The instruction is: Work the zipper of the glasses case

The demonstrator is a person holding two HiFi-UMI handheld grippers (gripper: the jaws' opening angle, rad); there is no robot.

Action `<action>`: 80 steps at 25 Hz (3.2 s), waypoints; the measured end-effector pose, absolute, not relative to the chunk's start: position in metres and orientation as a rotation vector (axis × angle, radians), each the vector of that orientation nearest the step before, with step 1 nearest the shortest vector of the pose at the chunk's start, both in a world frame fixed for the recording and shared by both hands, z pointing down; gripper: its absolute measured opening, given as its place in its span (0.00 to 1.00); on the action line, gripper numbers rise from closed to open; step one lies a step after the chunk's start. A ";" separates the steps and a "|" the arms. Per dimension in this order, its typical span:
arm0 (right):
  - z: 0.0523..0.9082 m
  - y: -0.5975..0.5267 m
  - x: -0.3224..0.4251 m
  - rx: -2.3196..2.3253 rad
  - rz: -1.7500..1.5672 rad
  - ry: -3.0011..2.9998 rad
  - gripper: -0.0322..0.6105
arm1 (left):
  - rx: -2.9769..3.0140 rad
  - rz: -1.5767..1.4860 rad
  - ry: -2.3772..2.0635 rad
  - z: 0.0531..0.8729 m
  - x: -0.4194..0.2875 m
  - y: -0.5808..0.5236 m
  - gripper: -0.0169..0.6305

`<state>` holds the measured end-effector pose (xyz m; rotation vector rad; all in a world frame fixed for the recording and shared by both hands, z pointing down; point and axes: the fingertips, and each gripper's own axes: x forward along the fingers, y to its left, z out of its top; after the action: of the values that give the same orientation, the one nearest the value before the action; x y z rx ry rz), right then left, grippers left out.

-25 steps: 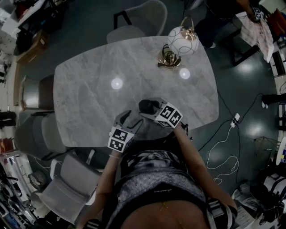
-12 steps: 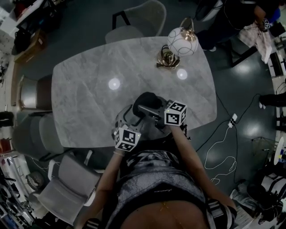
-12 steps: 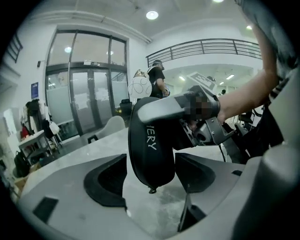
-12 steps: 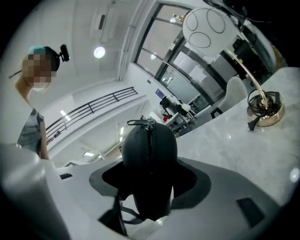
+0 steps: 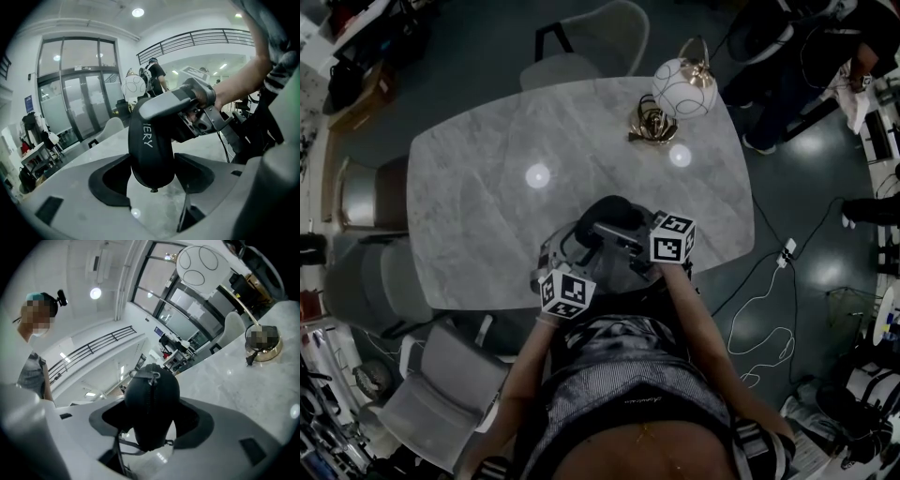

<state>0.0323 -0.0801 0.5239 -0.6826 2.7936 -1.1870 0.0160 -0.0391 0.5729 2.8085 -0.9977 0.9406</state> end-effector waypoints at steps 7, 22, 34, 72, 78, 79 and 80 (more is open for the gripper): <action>0.543 -0.070 0.045 -0.712 -1.181 2.976 0.53 | 2.834 1.084 -0.912 0.587 0.007 -0.034 0.46; 0.623 -0.053 0.064 -0.848 -1.646 2.853 0.55 | 2.818 1.388 -0.561 0.651 0.010 -0.024 0.46; 0.666 -0.030 0.087 -0.857 -1.954 2.638 0.56 | 2.788 1.623 -0.263 0.685 0.024 -0.009 0.46; 0.666 -0.047 0.092 -1.043 -0.886 4.023 0.38 | 2.611 1.619 -0.395 0.683 0.026 -0.021 0.46; 0.664 -0.048 0.091 -1.003 -0.796 4.075 0.38 | 2.575 1.359 -0.535 0.657 0.029 -0.028 0.35; 0.664 -0.047 0.089 -0.965 -0.739 4.092 0.37 | 2.564 1.326 -0.553 0.655 0.029 -0.030 0.32; 0.663 -0.047 0.088 -0.926 -0.675 4.106 0.35 | 2.561 1.303 -0.575 0.653 0.029 -0.031 0.28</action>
<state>0.0878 -0.0466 0.6628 -0.9255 4.1065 -0.6749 0.0294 -0.0312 0.6532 2.5610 -0.5749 1.3033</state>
